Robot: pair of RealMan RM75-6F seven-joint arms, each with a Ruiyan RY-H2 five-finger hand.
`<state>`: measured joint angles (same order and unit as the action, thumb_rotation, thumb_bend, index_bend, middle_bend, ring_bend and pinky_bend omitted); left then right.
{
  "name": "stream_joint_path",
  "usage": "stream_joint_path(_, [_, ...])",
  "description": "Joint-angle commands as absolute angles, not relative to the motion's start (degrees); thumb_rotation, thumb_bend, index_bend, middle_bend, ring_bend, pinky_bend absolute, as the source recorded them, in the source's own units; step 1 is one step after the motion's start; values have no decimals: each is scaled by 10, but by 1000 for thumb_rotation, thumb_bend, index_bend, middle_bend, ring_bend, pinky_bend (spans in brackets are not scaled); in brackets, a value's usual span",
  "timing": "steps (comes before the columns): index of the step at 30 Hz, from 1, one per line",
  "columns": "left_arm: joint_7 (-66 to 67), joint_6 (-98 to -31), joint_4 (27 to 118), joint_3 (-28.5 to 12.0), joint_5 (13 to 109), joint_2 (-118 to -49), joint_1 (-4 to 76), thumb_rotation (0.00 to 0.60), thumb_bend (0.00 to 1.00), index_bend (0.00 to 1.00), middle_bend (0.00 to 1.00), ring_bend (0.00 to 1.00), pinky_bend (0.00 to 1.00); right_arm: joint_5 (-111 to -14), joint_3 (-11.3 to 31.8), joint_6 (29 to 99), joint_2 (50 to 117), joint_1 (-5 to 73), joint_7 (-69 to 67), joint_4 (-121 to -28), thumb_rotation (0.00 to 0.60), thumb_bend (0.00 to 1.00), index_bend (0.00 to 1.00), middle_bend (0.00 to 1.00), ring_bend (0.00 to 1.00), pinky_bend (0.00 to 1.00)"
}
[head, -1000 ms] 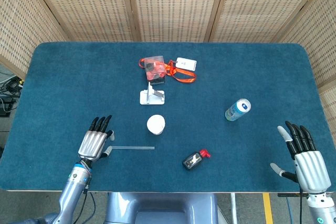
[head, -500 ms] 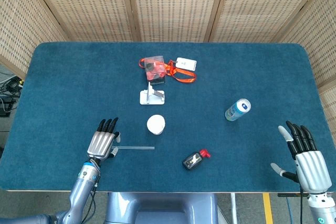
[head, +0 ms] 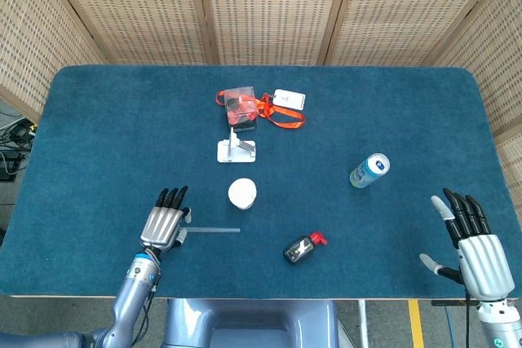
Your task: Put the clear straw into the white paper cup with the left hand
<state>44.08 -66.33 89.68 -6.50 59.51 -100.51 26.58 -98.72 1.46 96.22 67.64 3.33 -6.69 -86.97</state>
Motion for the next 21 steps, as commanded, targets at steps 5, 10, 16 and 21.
stream_joint_path(5, [443,-664,896,-60,587,-1007,271,600,410,455,0,0,0,-987,15,962,677,33,-67,-869,600,92,53,0,0,0])
stream_joint_path(10, [443,-666,899,-56,585,-1006,274,600,411,454,0,0,0,-986,15,962,677,33,-67,-869,600,92,53,0,0,0])
stream_joint_path(16, [443,-675,908,-49,584,-1005,275,600,411,455,0,0,0,-986,15,962,677,33,-67,-870,600,92,53,0,0,0])
stream_joint_path(21, [448,-674,904,-48,575,-1006,279,600,410,461,0,0,0,-987,15,962,677,33,-66,-871,600,92,53,0,0,0])
